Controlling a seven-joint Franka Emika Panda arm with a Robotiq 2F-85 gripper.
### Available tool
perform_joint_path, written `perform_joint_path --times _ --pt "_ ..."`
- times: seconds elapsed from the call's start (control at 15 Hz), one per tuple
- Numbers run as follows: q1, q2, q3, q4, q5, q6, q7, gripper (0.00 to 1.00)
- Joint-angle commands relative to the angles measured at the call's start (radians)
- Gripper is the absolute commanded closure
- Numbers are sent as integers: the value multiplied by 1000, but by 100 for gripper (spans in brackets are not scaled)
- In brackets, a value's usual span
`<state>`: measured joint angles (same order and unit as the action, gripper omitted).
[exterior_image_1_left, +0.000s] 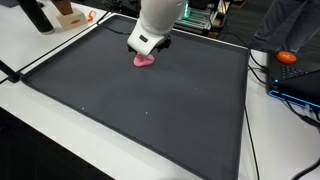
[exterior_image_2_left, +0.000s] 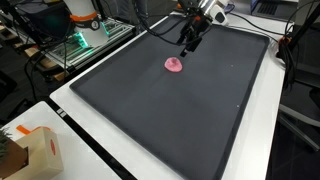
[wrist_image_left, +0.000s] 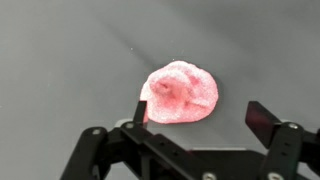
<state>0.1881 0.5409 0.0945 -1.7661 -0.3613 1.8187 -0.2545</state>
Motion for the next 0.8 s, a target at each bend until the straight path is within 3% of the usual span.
perform_joint_path --times 0.0,0.4,0.73 --pt "-37 -73 15 -73 59 34 19 0" --pt "-81 -152 4 -141 191 164 99 0" --pt "-89 -226 -18 -228 182 309 190 0"
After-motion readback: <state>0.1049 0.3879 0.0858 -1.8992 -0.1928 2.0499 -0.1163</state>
